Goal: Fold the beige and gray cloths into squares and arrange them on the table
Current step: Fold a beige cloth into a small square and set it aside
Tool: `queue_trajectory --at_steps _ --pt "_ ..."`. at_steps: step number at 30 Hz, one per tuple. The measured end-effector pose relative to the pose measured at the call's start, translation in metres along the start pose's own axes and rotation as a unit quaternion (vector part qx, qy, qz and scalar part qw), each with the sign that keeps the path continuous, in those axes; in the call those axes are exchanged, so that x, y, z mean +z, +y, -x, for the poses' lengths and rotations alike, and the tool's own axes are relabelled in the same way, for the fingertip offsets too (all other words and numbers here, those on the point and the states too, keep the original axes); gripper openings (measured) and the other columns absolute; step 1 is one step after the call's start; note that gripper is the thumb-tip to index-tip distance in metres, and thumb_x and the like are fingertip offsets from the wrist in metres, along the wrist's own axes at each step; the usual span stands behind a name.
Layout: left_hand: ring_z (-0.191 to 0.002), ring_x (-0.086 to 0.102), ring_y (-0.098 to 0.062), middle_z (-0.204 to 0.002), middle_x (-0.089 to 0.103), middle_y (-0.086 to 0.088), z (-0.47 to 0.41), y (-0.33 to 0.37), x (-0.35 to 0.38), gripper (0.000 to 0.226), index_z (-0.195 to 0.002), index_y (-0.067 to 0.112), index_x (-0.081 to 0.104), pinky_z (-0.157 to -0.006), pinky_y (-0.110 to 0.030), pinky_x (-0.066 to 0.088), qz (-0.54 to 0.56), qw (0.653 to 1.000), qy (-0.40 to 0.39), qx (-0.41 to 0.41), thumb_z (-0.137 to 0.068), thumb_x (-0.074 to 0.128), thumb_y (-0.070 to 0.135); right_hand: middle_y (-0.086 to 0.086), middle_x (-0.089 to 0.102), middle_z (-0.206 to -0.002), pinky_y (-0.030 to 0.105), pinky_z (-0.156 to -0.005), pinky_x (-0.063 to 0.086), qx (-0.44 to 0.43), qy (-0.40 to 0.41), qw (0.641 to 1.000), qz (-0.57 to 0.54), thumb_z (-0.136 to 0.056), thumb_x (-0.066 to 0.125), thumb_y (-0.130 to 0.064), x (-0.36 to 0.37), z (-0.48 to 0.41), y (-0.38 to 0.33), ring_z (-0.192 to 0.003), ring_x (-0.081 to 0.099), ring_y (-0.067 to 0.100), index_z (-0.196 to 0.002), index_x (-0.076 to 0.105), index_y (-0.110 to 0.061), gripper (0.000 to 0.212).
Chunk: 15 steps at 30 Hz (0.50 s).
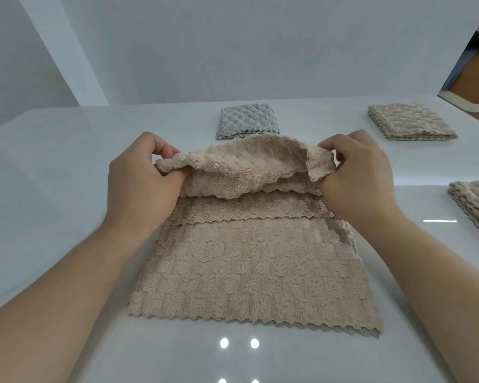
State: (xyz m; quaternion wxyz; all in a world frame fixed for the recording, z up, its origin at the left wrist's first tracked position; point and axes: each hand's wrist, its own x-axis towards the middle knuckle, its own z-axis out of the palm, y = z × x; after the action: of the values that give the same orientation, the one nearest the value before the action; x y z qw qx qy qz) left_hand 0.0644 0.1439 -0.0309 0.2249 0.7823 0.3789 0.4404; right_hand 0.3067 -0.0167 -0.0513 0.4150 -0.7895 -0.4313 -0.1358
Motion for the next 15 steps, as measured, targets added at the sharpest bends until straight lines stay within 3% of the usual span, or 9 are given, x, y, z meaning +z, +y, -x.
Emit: queue_trajectory --at_steps 3,5,7,10,12,15 --pt "-0.055 0.064 -0.017 -0.104 0.073 0.012 0.0017 0.0042 0.002 0.032 -0.076 0.025 0.045 -0.041 -0.022 0.047 0.083 0.996 -0.016 -0.04 -0.085 0.064 0.001 -0.006 0.057 -0.096 0.027 -0.066 0.036 -0.006 0.007 1.0 -0.016 -0.08 0.076 -0.018 -0.0008 0.0007 -0.0005 -0.073 0.054 0.018 -0.098 0.073 -0.026 0.02" --pt "-0.047 0.065 -0.022 -0.108 0.073 0.011 0.0011 0.0041 0.0027 0.031 -0.079 0.022 0.044 -0.04 -0.027 0.048 0.114 0.992 -0.022 -0.054 -0.087 0.062 -0.002 -0.006 0.06 -0.101 0.028 -0.068 0.04 -0.015 0.006 1.0 -0.027 -0.077 0.078 -0.021 -0.0013 0.0013 -0.0011 -0.075 0.058 0.018 -0.099 0.074 -0.025 0.023" --pt "-0.049 0.069 -0.028 -0.112 0.073 0.01 0.0009 0.0039 0.0029 0.03 -0.082 0.019 0.044 -0.047 -0.032 0.053 0.151 0.986 -0.03 -0.062 -0.09 0.06 -0.005 -0.006 0.062 -0.105 0.033 -0.07 0.05 -0.018 -0.001 0.998 -0.06 -0.073 0.076 -0.023 -0.0018 0.0017 -0.0025 -0.083 0.063 0.02 -0.099 0.075 -0.022 0.026" --pt "-0.061 0.075 -0.03 -0.116 0.072 0.005 0.0016 0.004 0.0041 0.028 -0.087 0.015 0.044 -0.058 -0.038 0.06 0.183 0.98 -0.047 -0.06 -0.093 0.052 -0.012 -0.002 0.068 -0.106 0.046 -0.075 0.057 -0.036 0.011 0.996 -0.084 -0.068 0.075 -0.012 -0.003 0.002 -0.0031 -0.094 0.066 0.022 -0.099 0.074 -0.016 0.03" --pt "-0.066 0.076 -0.031 -0.117 0.071 0.001 0.0022 0.0031 0.0051 0.025 -0.092 0.009 0.043 -0.064 -0.04 0.062 0.193 0.978 -0.053 -0.051 -0.093 0.048 -0.015 0.001 0.07 -0.101 0.045 -0.076 0.057 -0.053 0.022 0.995 -0.078 -0.07 0.074 -0.01 -0.0037 0.002 -0.0032 -0.092 0.065 0.021 -0.099 0.074 -0.012 0.029" --pt "-0.08 0.077 -0.026 -0.113 0.071 -0.001 0.0016 -0.0007 0.0057 0.028 -0.089 0.011 0.043 -0.073 -0.041 0.063 0.195 0.979 -0.043 -0.035 -0.092 0.05 -0.016 -0.003 0.068 -0.091 0.039 -0.071 0.056 -0.038 0.023 0.995 -0.087 -0.069 0.063 -0.023 -0.0055 0.0028 -0.0069 -0.079 0.062 0.018 -0.097 0.074 -0.012 0.032"
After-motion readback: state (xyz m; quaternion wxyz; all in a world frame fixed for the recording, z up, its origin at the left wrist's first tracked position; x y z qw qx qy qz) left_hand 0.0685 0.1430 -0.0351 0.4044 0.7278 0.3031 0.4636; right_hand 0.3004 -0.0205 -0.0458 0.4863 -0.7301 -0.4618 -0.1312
